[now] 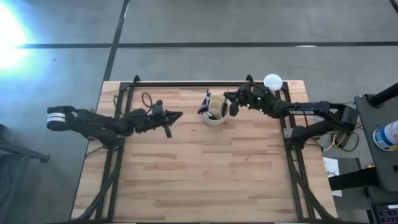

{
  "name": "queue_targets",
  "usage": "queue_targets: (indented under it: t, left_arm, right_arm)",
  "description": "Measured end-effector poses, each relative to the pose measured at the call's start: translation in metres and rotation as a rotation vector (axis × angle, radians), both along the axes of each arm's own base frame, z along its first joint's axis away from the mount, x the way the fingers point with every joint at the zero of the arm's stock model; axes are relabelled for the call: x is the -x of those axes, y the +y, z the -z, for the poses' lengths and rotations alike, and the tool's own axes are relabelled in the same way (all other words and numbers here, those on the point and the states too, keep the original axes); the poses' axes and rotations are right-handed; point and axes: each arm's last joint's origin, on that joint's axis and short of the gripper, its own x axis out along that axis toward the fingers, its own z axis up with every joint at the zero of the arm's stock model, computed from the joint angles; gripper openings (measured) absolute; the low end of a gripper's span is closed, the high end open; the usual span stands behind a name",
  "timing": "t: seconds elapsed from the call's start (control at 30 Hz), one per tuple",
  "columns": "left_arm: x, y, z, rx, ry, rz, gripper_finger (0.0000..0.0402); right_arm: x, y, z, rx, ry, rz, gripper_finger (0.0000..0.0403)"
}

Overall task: Put items in baskets/containers
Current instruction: Put the black silver liner brush into the pen organizer

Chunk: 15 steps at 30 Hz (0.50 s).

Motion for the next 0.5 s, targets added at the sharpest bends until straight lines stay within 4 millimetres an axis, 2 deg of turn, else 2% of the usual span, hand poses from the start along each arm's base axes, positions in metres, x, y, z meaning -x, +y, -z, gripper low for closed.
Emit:
queue_targets:
  t: [0.3,0.5]
  left_arm:
    - [0.022,-0.003,0.006,-0.027,-0.018,-0.008,0.0000]
    - [0.035,-0.004,0.014,-0.035,-0.010,-0.014,0.0000]
  right_arm:
    - [-0.010,-0.007,0.029,-0.130,0.055,0.028,0.0017]
    - [-0.010,-0.007,0.031,-0.150,0.053,0.031,0.0039]
